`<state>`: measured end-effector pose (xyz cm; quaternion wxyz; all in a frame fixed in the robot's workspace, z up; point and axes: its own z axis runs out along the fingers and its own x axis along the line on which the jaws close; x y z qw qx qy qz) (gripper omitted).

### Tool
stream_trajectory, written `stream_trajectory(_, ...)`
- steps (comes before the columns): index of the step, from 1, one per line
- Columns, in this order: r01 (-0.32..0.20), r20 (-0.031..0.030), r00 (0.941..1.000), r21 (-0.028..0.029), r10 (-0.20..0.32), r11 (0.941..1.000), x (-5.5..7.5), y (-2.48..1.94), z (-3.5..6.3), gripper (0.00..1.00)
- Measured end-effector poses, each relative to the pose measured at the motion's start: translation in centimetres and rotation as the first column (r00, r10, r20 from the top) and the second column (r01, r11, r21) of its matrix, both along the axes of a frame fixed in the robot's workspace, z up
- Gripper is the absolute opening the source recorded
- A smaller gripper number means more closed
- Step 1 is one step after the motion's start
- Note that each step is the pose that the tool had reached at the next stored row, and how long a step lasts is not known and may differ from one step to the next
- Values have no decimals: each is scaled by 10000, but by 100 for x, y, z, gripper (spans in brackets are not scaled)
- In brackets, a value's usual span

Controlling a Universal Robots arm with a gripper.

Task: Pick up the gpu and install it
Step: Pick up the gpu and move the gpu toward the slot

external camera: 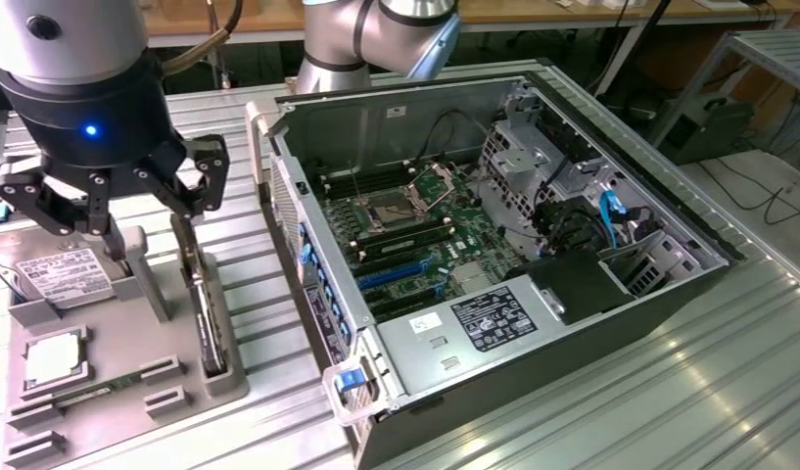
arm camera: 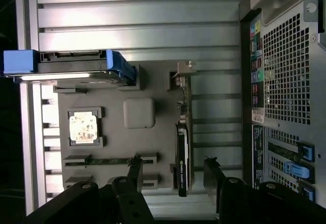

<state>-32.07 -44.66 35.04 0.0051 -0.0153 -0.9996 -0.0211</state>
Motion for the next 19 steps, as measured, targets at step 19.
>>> stream_trajectory(19, 7, -3, 10000, 0, -7, 10000, 177, -85, -360, 60)
